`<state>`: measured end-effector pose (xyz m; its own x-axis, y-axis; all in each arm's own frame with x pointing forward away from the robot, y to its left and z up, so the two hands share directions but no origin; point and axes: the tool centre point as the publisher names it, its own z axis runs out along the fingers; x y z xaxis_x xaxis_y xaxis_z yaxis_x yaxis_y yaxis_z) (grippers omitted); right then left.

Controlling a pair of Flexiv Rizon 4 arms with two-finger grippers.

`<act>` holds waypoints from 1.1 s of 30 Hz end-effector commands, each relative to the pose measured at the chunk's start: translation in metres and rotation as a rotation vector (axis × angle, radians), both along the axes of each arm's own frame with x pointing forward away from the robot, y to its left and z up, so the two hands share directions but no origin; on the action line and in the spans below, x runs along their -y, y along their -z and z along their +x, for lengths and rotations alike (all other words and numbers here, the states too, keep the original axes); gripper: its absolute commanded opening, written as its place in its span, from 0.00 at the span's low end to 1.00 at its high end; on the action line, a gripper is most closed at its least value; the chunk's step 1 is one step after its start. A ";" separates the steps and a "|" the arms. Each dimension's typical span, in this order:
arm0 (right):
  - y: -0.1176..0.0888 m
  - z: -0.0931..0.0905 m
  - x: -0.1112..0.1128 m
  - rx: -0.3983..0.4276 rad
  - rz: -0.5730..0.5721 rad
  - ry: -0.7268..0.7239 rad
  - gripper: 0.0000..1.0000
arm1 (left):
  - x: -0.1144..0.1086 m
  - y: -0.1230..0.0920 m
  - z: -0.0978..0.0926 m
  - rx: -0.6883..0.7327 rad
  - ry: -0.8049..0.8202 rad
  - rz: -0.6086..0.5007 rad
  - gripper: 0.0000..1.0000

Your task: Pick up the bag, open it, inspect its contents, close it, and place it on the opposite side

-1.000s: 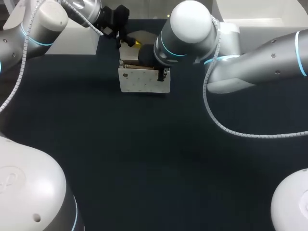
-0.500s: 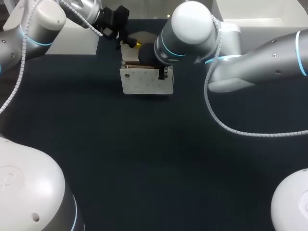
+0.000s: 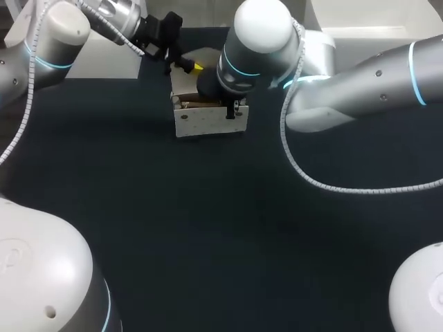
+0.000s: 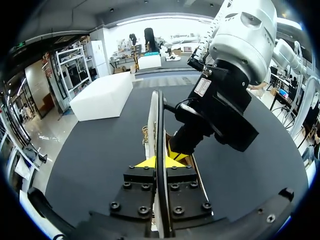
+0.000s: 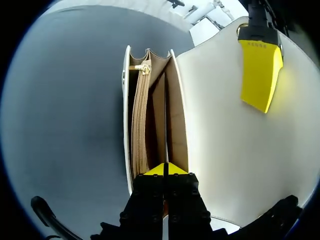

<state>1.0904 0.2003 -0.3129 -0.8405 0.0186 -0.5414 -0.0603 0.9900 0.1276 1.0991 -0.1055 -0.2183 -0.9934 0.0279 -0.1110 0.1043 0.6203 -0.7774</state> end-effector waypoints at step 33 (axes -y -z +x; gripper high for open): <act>0.022 0.004 -0.003 -0.076 0.004 -0.008 0.64 | 0.001 0.010 0.016 -0.073 0.074 -0.047 0.00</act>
<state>1.0905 0.2004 -0.3270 -0.8773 0.0158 -0.4797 -0.0598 0.9880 0.1421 1.1109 -0.1053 -0.2268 -0.9950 0.0879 -0.0472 0.0897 0.5807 -0.8092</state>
